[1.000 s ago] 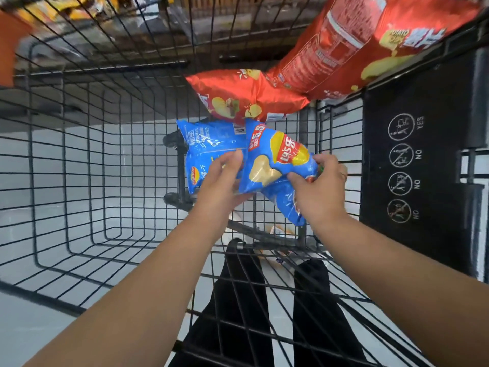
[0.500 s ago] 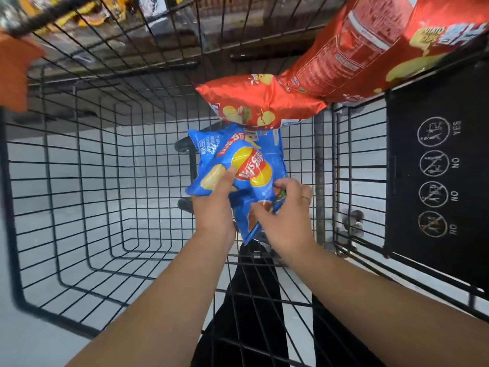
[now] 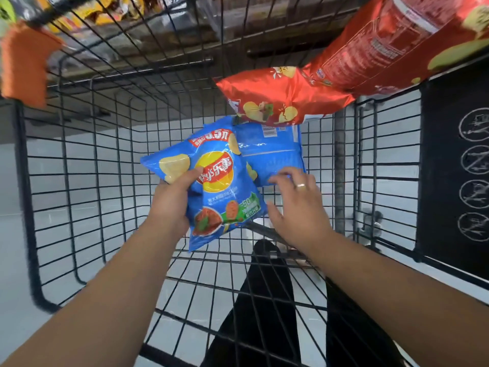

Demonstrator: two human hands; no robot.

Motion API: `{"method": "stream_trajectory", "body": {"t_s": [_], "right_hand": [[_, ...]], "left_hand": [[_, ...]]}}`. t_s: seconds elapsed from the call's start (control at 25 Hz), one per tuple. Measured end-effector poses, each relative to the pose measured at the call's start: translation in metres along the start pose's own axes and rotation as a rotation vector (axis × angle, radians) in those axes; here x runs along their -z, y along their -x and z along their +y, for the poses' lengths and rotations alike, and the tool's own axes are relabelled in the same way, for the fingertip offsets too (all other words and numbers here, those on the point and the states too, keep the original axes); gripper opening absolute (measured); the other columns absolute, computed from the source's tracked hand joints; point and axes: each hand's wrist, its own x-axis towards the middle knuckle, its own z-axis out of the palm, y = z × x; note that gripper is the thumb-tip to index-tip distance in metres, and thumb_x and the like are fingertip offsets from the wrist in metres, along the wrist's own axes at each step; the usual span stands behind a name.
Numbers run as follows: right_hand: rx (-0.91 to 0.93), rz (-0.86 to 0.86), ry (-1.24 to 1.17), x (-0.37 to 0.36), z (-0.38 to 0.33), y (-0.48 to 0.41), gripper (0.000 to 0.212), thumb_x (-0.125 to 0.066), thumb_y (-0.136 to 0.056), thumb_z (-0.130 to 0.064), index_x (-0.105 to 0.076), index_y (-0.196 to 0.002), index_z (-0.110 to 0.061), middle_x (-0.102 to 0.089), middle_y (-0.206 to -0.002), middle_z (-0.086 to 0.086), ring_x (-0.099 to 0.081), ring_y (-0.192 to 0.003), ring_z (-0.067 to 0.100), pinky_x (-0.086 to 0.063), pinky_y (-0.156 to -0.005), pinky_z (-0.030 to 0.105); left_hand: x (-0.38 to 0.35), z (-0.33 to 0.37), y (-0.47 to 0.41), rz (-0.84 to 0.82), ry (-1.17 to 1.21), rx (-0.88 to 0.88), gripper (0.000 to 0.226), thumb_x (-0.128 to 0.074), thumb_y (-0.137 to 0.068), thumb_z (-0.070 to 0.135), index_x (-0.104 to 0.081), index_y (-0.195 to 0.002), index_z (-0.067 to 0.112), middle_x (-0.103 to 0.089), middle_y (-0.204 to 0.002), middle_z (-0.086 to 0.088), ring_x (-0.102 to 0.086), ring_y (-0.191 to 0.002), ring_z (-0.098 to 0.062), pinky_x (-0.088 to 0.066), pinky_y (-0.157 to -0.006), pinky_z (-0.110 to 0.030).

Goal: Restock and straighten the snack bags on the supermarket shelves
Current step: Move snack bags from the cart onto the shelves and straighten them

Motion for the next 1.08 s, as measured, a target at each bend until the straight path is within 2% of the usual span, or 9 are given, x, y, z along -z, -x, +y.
{"method": "stream_trajectory", "body": {"t_s": [0.12, 0.24, 0.36, 0.48, 0.64, 0.76, 0.88, 0.96, 1.08], "right_hand": [[0.119, -0.147, 0.416, -0.010, 0.004, -0.028, 0.082, -0.070, -0.075, -0.019, -0.029, -0.146, -0.026, -0.017, -0.158, 0.009, -0.021, -0.142, 0.041, -0.024, -0.111, 0.058], [0.150, -0.307, 0.593, -0.018, 0.010, -0.049, 0.094, -0.058, -0.090, -0.022, 0.013, -0.151, -0.036, 0.022, -0.160, 0.002, 0.013, -0.147, 0.036, 0.001, -0.116, 0.057], [0.221, -0.272, 0.665, -0.029, 0.010, -0.058, 0.100, -0.062, -0.088, -0.028, 0.018, -0.148, -0.037, 0.019, -0.161, 0.004, 0.011, -0.148, 0.035, 0.005, -0.114, 0.060], [0.299, -0.206, 0.672, -0.043, 0.007, -0.066, 0.110, -0.069, -0.083, -0.026, 0.021, -0.145, -0.038, 0.010, -0.163, 0.004, 0.004, -0.149, 0.034, 0.001, -0.113, 0.063], [0.299, -0.130, 0.629, -0.043, 0.005, -0.081, 0.100, -0.064, -0.083, -0.013, 0.005, -0.150, -0.040, -0.010, -0.162, 0.007, -0.016, -0.146, 0.035, -0.017, -0.111, 0.063], [0.318, -0.044, 0.505, -0.032, 0.003, -0.078, 0.100, -0.074, -0.066, -0.005, -0.021, -0.146, -0.033, -0.039, -0.151, 0.008, -0.043, -0.132, 0.036, -0.035, -0.103, 0.061], [0.318, -0.082, 0.259, -0.010, 0.005, -0.073, 0.093, -0.075, -0.059, -0.005, -0.038, -0.142, -0.023, -0.049, -0.143, 0.006, -0.051, -0.123, 0.034, -0.046, -0.095, 0.053], [0.286, -0.147, 0.006, 0.013, 0.004, -0.068, 0.081, -0.072, -0.062, -0.006, -0.046, -0.138, -0.017, -0.051, -0.138, 0.007, -0.052, -0.120, 0.028, -0.046, -0.097, 0.044], [0.127, -0.257, -0.341, 0.048, 0.004, -0.060, 0.069, -0.084, -0.067, -0.008, -0.054, -0.128, -0.019, -0.056, -0.122, 0.005, -0.052, -0.106, 0.008, -0.041, -0.095, 0.019]], "left_hand": [[0.016, 0.007, -0.010, 0.038, -0.021, -0.028, 0.018, -0.071, -0.085, 0.013, -0.064, -0.101, 0.020, -0.077, -0.083, -0.001, -0.074, -0.069, -0.020, -0.061, -0.058, -0.039], [0.031, 0.002, -0.017, 0.048, -0.010, 0.000, 0.023, -0.072, -0.085, 0.014, -0.064, -0.106, 0.017, -0.077, -0.085, -0.003, -0.074, -0.073, -0.024, -0.060, -0.068, -0.042], [0.039, 0.001, -0.024, 0.041, -0.009, 0.016, 0.020, -0.072, -0.085, 0.015, -0.065, -0.104, 0.016, -0.077, -0.086, -0.005, -0.074, -0.074, -0.026, -0.059, -0.074, -0.045], [0.047, 0.008, -0.031, 0.034, -0.037, 0.004, 0.025, -0.073, -0.084, 0.016, -0.064, -0.108, 0.015, -0.077, -0.083, -0.003, -0.074, -0.071, -0.023, -0.059, -0.067, -0.041], [0.058, 0.015, -0.031, 0.006, -0.090, 0.013, 0.035, -0.073, -0.083, 0.018, -0.063, -0.117, 0.013, -0.077, -0.096, -0.007, -0.075, -0.079, -0.027, -0.060, -0.064, -0.040], [0.057, 0.027, -0.020, -0.066, -0.121, 0.036, 0.019, -0.069, -0.086, 0.015, -0.066, -0.105, 0.014, -0.077, -0.087, -0.005, -0.074, -0.073, -0.022, -0.061, -0.063, -0.036], [0.053, 0.043, 0.000, -0.174, -0.148, 0.021, 0.010, -0.065, -0.085, 0.013, -0.067, -0.094, 0.015, -0.076, -0.078, -0.002, -0.073, -0.067, -0.018, -0.060, -0.058, -0.032], [0.051, 0.054, 0.015, -0.248, -0.147, 0.021, 0.019, -0.065, -0.074, 0.017, -0.068, -0.093, 0.016, -0.076, -0.076, -0.001, -0.073, -0.064, -0.016, -0.059, -0.054, -0.030], [0.046, 0.064, 0.030, -0.305, -0.110, -0.016, 0.027, -0.063, -0.070, 0.020, -0.068, -0.095, 0.015, -0.076, -0.079, 0.000, -0.073, -0.067, -0.016, -0.058, -0.054, -0.029]]}}
